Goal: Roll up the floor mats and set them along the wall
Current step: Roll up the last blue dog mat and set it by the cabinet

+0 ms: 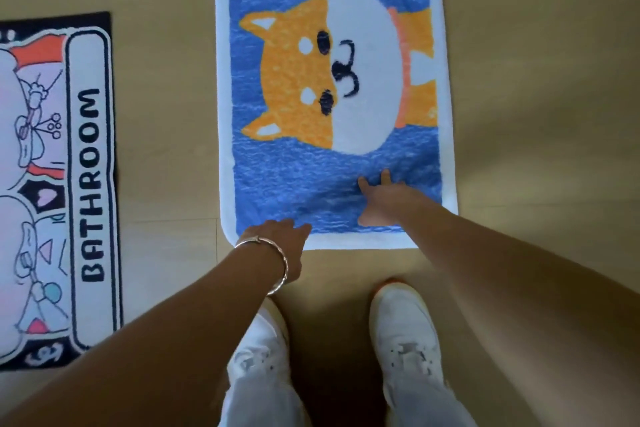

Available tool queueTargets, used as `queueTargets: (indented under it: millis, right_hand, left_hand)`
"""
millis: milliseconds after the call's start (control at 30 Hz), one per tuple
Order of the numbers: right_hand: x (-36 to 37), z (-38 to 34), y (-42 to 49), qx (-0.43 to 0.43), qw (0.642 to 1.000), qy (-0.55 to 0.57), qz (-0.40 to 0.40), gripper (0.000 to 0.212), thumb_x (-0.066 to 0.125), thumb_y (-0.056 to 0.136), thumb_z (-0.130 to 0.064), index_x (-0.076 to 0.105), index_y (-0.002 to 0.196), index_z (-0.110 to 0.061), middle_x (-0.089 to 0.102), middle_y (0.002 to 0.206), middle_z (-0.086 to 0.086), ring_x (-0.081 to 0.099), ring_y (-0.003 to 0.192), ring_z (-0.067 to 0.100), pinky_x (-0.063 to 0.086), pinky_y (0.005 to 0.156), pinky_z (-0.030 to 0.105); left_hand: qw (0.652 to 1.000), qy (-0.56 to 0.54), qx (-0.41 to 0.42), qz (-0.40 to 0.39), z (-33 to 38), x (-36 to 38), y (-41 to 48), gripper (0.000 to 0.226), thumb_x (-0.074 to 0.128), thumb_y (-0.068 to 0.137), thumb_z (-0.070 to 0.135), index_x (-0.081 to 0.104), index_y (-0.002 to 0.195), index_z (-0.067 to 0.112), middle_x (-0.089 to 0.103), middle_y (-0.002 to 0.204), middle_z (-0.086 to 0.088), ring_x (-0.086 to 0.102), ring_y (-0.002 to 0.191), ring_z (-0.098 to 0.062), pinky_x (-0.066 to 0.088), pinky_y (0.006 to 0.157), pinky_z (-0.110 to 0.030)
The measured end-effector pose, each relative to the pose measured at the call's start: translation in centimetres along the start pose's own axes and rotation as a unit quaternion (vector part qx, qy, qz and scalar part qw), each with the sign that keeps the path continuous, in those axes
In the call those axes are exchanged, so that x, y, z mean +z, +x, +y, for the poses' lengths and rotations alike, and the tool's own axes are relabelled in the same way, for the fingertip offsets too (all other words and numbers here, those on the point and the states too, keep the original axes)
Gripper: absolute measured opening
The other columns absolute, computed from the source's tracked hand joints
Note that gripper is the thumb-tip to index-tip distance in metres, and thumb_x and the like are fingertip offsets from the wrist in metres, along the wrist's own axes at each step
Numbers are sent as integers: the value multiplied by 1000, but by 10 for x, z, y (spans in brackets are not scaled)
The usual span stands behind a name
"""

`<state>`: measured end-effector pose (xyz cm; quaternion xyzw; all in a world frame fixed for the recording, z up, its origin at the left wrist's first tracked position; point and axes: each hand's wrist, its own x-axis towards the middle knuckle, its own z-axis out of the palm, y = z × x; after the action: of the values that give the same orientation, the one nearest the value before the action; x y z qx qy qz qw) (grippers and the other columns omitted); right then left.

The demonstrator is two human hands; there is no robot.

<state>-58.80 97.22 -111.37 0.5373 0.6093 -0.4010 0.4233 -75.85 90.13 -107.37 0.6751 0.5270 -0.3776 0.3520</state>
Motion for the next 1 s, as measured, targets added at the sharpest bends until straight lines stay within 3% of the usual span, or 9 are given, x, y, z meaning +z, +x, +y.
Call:
queueTargets:
  millis: [100, 333, 500, 600, 667, 733, 800, 900, 1000]
  right_hand:
    - [0, -5, 0, -11, 1000, -7, -2, 79, 45, 98, -34, -13, 151, -29, -23, 156, 13, -2, 143, 45, 22, 110, 53]
    - [24, -5, 6, -12, 997, 59, 56, 110, 62, 78, -65, -15, 149, -30, -30, 154, 11, -16, 141, 44, 23, 109, 63]
    - [68, -11, 0, -12, 986, 25, 165, 129, 73, 70, -59, -27, 145, -27, -40, 149, 10, -27, 139, 41, 24, 109, 59]
    - [79, -1, -5, -48, 977, 10, 210, 104, 66, 82, -50, -9, 151, -28, -25, 156, 8, -21, 143, 36, 19, 112, 56]
    - [87, 11, -8, -98, 961, 17, 260, 65, 58, 91, -42, 28, 147, -28, 10, 157, 8, 3, 146, 33, 25, 111, 55]
    - [91, 19, -9, -147, 934, 62, 320, 33, 60, 91, -33, 62, 121, -22, 50, 133, 7, 36, 133, 31, 41, 99, 55]
    - [91, 23, -8, -169, 914, 107, 353, 27, 54, 92, -28, 66, 112, -16, 62, 115, 4, 50, 120, 28, 48, 91, 50]
    - [86, 24, -7, -163, 912, 134, 353, 35, 42, 101, -23, 54, 131, -12, 62, 119, 2, 49, 121, 22, 44, 96, 36]
    - [77, 25, -2, -153, 905, 100, 383, 25, 44, 100, -24, 53, 122, -18, 60, 105, -2, 57, 96, 20, 44, 75, 32]
  left_hand:
    - [999, 15, 17, 26, 1, 15, 9, 63, 53, 90, 23, 22, 145, 26, 27, 149, -5, 32, 134, -25, 39, 102, -41]
    - [989, 33, 55, 131, 11, 28, 38, 98, 67, 83, 36, -5, 149, 29, -10, 155, -5, -5, 144, -25, 31, 107, -53]
    - [985, 56, 36, 158, 4, 46, 50, 100, 66, 83, 32, -10, 147, 31, -16, 153, -5, -10, 143, -28, 36, 102, -52]
    - [978, 29, 45, 202, 5, 46, 51, 80, 54, 88, 13, 4, 147, 35, 0, 152, -2, 5, 141, -26, 46, 91, -39]
    - [975, -22, 50, 215, 4, 39, 51, 61, 45, 91, 12, 25, 143, 36, 18, 147, 2, 22, 133, -23, 49, 81, -34]
    - [972, -67, 72, 215, -3, 35, 54, 44, 41, 93, 13, 44, 132, 33, 39, 133, 4, 38, 120, -20, 49, 81, -34]
    - [969, -91, 102, 204, -15, 34, 55, 35, 38, 97, 21, 49, 130, 29, 53, 122, 2, 50, 113, -22, 47, 88, -38]
    - [961, -123, 104, 225, -24, 34, 53, 45, 23, 96, 37, 51, 129, 22, 62, 113, -4, 61, 102, -29, 50, 82, -42]
    - [967, -56, 47, 244, -12, 29, 54, 32, 33, 96, 19, 41, 127, 26, 61, 106, 2, 62, 93, -26, 46, 66, -36]
